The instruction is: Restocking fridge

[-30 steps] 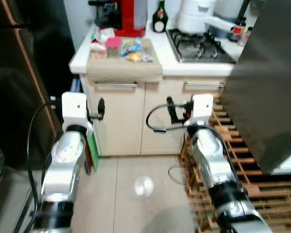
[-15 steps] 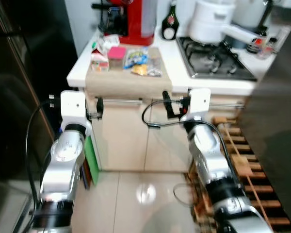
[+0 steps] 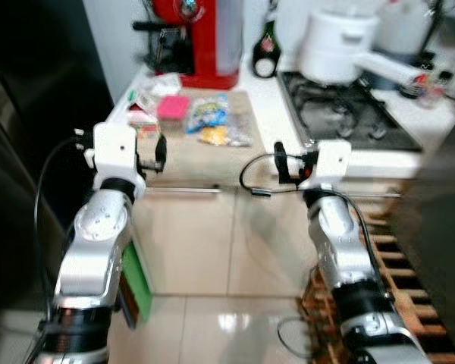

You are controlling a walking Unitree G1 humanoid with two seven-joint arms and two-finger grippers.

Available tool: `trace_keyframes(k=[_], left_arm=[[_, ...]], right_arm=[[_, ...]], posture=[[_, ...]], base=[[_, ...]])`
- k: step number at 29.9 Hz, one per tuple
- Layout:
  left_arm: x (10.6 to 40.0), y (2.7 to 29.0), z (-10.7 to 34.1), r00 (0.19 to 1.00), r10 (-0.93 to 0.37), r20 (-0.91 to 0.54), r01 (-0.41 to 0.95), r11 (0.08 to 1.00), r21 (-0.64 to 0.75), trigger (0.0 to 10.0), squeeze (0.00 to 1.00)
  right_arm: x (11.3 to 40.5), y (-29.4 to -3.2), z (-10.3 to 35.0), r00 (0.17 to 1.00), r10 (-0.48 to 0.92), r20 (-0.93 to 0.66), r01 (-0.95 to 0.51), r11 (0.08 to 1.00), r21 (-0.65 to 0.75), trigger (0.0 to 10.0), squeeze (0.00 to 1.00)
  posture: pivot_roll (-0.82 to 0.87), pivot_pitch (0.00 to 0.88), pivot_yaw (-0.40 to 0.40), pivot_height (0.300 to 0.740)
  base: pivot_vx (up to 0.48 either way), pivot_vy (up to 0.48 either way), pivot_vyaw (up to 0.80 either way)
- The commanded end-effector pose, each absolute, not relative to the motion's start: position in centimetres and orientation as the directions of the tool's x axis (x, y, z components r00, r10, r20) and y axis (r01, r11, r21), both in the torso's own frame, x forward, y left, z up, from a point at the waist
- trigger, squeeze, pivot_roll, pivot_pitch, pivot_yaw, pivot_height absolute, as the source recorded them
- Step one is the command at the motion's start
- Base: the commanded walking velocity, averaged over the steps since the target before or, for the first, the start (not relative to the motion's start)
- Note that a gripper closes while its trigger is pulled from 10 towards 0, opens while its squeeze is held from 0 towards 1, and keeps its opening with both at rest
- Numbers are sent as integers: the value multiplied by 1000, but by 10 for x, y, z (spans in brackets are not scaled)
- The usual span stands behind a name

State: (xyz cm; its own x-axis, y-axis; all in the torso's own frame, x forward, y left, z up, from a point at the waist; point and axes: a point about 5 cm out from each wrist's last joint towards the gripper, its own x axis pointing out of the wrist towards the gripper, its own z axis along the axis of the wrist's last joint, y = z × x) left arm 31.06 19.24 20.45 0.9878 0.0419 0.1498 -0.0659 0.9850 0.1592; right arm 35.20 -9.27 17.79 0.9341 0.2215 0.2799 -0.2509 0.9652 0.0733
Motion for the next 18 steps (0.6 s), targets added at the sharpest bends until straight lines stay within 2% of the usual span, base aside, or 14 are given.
trace_keyframes(k=[1, 7, 10, 14, 18], left_arm=[[309, 181, 222, 978, 1, 209, -38, 984, 172, 10000, 0], [311, 181, 239, 965, -9, 264, -41, 982, 183, 10000, 0], [312, 189, 246, 958, 33, 284, -88, 979, 182, 10000, 0], [315, 204, 259, 949, 103, 299, -159, 972, 170, 10000, 0], [318, 207, 259, 956, 118, 269, -165, 973, 161, 10000, 0]], right_arm=[[356, -103, 203, 915, 192, 355, -226, 972, 58, 10000, 0], [362, -106, 222, 899, 177, 400, -221, 973, 66, 10000, 0], [363, -107, 221, 903, 172, 393, -218, 973, 75, 10000, 0], [361, -106, 211, 917, 178, 357, -223, 971, 89, 10000, 0], [359, -105, 206, 921, 182, 343, -226, 970, 92, 10000, 0]], posture=[[22, 0, -4, 740], [23, 0, -12, 740], [27, 0, -14, 740], [31, 0, -15, 740], [30, 0, -14, 740]], base=[[480, 0, 0], [480, 0, 0], [451, 0, 0], [0, 0, 0], [0, 0, 0]])
